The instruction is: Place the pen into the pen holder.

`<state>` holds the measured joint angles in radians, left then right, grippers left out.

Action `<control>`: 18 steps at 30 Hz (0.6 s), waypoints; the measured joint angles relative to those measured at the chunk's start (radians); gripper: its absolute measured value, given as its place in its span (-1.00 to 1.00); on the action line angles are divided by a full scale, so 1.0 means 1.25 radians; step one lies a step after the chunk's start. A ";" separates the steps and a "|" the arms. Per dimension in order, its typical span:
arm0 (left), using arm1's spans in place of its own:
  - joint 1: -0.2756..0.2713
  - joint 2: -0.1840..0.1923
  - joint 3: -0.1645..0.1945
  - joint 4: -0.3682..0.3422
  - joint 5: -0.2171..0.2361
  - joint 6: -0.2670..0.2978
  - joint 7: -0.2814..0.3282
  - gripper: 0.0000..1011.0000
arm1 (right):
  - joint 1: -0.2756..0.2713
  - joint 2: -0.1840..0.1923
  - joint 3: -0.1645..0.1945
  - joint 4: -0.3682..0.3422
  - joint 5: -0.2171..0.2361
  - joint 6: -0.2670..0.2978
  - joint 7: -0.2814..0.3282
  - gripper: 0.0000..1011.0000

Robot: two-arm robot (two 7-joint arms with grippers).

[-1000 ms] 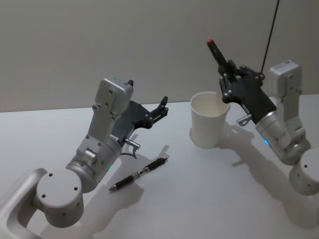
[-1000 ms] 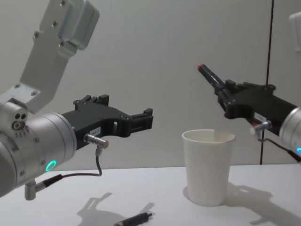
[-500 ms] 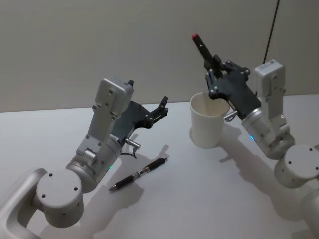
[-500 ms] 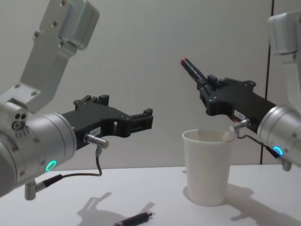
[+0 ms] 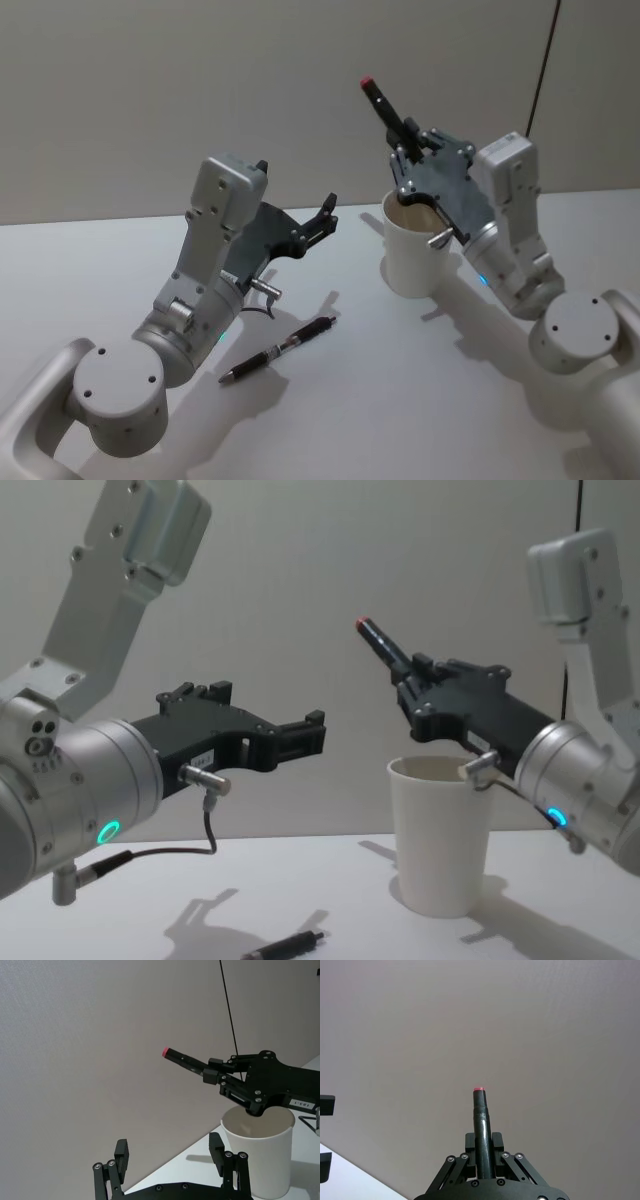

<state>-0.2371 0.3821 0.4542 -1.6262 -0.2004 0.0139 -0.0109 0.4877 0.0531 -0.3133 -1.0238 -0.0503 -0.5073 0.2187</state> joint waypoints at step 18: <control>0.000 0.000 0.000 0.000 0.000 0.000 0.000 0.98 | 0.023 -0.019 -0.014 0.073 -0.026 -0.037 -0.005 -0.63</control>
<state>-0.2371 0.3821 0.4542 -1.6262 -0.2004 0.0139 -0.0109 0.5169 0.0299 -0.3310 -0.9325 -0.0823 -0.5531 0.2123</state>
